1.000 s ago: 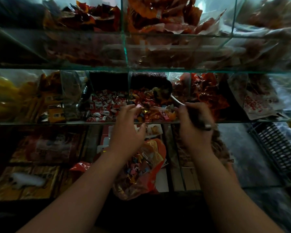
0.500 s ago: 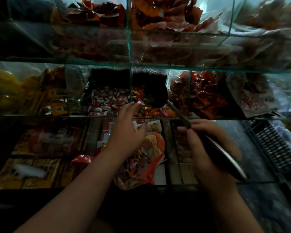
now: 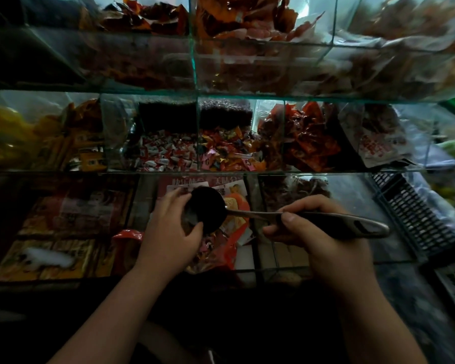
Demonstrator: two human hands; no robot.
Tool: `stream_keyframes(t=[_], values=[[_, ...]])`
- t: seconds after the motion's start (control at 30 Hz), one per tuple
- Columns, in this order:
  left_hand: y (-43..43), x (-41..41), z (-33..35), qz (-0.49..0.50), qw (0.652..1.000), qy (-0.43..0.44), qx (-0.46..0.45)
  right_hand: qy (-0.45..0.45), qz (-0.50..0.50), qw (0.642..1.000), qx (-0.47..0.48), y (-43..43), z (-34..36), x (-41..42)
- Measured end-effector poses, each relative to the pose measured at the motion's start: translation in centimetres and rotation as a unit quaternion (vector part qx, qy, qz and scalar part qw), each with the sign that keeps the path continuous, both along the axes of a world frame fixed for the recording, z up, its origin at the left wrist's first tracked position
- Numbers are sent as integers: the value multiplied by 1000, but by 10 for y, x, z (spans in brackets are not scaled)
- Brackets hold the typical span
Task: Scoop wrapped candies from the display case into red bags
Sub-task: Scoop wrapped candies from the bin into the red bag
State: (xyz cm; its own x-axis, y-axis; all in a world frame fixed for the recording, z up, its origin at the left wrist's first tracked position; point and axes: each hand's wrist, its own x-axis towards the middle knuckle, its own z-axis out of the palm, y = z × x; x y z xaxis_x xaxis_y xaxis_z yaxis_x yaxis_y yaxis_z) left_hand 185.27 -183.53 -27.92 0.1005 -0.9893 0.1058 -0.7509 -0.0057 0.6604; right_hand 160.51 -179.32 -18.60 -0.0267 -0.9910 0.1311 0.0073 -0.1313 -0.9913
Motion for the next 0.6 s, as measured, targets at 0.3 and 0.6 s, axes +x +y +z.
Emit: stream_keyframes(t=[0.3,0.6], values=[[23,9,-31,9,998,-8,63,336,90,938,-13,-24,-37,31],[36,-8,-45,-19,994,47,97,339,66,934,90,-71,-135,66]])
